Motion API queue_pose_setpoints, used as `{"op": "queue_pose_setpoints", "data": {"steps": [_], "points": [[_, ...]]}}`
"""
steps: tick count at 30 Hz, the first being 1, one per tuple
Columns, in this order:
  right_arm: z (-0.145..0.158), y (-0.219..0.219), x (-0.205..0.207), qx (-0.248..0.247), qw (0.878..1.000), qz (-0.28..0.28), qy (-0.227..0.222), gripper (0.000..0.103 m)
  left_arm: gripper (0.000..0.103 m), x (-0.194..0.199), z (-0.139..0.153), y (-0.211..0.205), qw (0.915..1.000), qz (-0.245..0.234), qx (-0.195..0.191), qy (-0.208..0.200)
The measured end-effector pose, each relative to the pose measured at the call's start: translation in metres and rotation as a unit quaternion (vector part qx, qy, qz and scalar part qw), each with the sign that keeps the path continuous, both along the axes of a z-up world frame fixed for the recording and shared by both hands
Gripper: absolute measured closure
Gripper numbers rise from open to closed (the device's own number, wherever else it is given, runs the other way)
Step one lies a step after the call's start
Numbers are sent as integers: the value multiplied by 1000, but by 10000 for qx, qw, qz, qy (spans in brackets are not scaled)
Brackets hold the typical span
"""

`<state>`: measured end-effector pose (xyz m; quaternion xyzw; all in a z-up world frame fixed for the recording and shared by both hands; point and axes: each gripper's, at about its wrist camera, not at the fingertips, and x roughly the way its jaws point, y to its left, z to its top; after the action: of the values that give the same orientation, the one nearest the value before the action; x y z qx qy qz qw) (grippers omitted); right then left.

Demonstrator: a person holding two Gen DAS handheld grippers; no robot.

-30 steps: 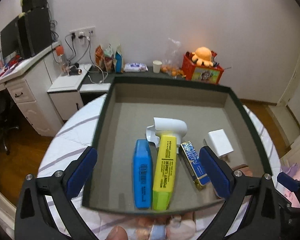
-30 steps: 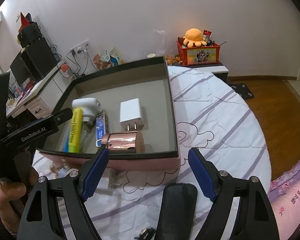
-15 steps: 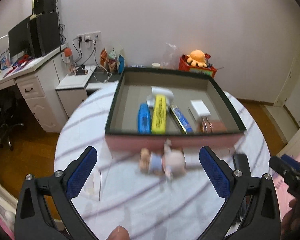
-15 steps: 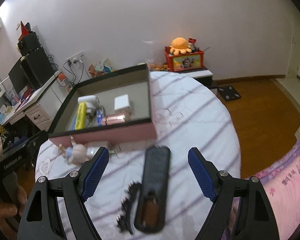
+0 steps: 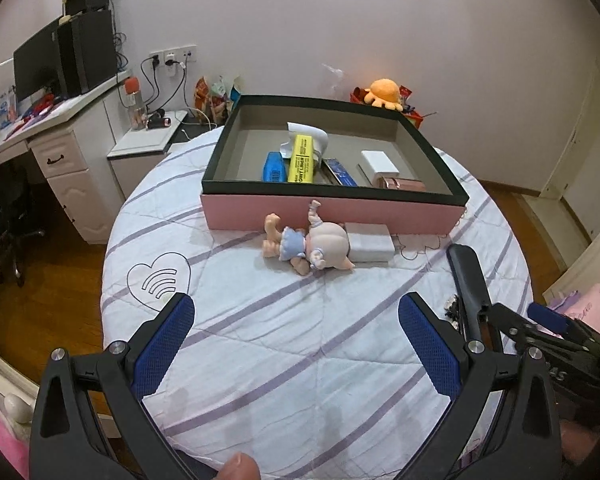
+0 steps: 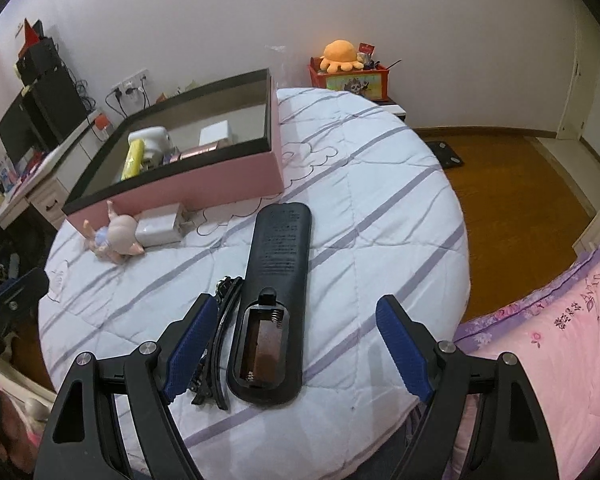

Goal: Organize rigid objects
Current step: 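Withdraw the left tool while the right tool approaches the black remote, then close the right tool on the black remote and lift it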

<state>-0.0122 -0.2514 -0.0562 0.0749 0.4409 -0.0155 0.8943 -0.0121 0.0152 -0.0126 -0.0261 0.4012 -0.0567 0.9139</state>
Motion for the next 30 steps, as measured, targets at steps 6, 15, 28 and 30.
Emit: {"op": "queue_pose_setpoints", "data": {"steps": [6, 15, 28, 30], "points": [[-21, 7, 12, -251, 9989, -131, 362, 21, 0, 6, -7, -1, 9999, -46, 17, 102], [-36, 23, 25, -764, 9966, -30, 290, 44, 0, 17, -18, 1, 9997, -47, -38, 239], [-23, 15, 10, -252, 9992, 274, 167, 59, 0, 18, -16, 2, 9998, -38, -6, 208], [-16, 16, 5, -177, 9992, 338, 104, 59, 0, 17, -15, 0, 9998, -48, 19, 188]]}}
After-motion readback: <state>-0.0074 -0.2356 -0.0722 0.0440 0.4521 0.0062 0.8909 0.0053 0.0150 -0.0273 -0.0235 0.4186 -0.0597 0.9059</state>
